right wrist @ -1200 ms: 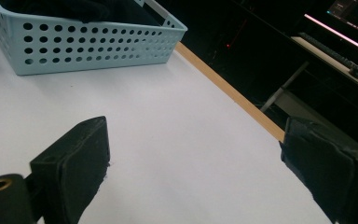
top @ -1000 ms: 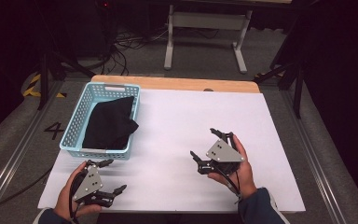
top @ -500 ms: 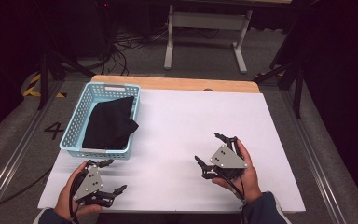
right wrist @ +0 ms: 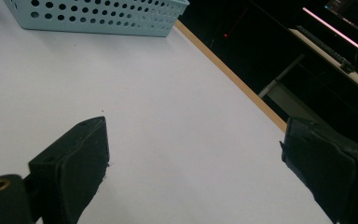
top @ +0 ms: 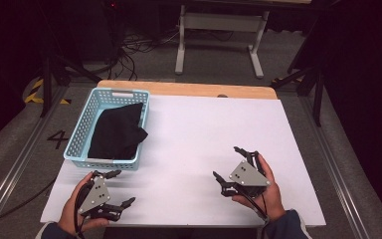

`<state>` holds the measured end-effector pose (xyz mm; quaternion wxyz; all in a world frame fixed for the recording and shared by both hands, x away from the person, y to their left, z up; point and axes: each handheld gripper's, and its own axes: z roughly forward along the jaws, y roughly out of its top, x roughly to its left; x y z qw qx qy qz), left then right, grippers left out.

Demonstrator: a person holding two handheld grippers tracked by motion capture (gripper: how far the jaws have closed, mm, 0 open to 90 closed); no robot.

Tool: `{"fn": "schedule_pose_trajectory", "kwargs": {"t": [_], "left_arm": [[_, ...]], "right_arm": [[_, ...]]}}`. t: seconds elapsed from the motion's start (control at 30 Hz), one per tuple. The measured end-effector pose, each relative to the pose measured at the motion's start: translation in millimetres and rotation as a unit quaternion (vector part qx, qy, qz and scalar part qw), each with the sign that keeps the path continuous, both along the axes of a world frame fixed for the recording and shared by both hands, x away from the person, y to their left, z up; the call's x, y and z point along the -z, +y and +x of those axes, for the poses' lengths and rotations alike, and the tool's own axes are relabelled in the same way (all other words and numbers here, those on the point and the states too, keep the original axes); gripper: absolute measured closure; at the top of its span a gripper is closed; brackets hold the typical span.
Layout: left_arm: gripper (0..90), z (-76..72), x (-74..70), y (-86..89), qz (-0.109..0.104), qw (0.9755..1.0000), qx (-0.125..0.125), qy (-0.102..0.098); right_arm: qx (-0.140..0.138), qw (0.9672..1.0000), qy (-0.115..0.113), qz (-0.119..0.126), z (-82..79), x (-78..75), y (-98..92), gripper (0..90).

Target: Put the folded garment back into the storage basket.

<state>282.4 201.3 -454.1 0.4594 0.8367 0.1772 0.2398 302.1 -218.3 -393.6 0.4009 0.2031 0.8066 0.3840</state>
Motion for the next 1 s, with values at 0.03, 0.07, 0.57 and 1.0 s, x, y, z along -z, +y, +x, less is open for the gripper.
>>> {"fn": "schedule_pose_trajectory", "kwargs": {"t": [0.03, 0.07, 0.57, 1.0], "left_arm": [[10.4, -0.1, 0.1, -0.2, 0.000, 1.0000, 0.000, 0.000], [10.4, -0.1, 0.0, -0.1, 0.000, 1.0000, 0.000, 0.000], [10.4, -0.3, -0.1, 0.0, 0.001, 1.0000, -0.001, 0.000], [10.3, -0.2, 0.1, -0.3, 0.002, 1.0000, 0.000, 0.001]], "right_arm": [[0.001, 1.0000, 0.000, 0.001, -0.4, 0.5, -0.6, 7.7], [0.000, 1.0000, 0.001, 0.000, -1.0, 1.0, -1.6, 7.7], [-0.001, 1.0000, 0.007, -0.003, -9.2, 11.4, -14.5, 7.5], [0.004, 0.9999, 0.016, 0.000, -13.4, 20.2, -28.4, 7.4]]}}
